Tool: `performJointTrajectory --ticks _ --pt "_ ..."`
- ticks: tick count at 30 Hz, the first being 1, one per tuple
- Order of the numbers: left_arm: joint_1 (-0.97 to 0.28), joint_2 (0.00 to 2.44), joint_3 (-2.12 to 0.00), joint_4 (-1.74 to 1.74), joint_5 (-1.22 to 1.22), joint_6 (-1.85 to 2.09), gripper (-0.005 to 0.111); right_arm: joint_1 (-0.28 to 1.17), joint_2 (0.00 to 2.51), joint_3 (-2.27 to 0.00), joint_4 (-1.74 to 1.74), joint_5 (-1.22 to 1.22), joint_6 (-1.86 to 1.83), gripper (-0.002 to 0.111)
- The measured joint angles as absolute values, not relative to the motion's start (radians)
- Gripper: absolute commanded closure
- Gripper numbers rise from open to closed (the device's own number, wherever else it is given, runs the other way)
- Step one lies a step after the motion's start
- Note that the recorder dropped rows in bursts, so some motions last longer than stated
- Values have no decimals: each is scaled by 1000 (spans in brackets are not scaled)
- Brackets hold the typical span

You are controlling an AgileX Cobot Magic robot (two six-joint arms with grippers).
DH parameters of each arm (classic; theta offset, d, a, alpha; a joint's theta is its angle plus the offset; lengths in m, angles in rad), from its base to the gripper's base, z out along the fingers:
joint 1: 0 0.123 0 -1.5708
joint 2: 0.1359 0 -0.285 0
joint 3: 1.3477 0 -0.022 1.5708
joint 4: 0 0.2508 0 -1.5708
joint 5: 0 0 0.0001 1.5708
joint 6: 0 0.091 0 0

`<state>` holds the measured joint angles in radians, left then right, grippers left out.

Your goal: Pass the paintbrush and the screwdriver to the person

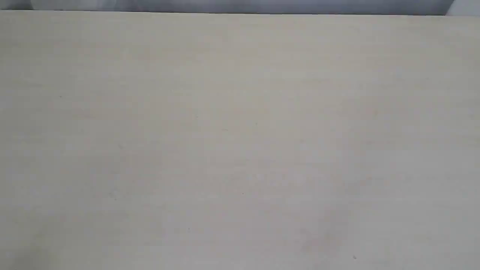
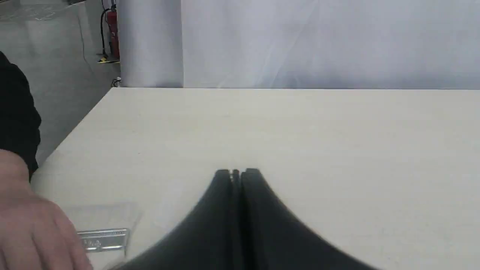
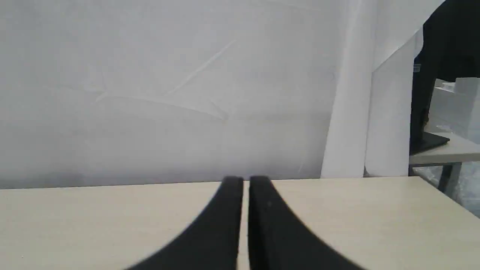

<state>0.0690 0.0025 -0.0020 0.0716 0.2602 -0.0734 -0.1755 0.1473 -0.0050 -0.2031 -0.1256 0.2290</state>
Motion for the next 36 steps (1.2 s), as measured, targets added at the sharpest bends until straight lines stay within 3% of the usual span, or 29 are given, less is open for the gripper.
performJointTrajectory --ticks 18,36 --pt "69 2 -2 72 260 -73 107 -175 147 -5 -19 -123 8 104" --pt "69 2 -2 72 260 -73 107 -175 147 -5 -11 -123 11 104"
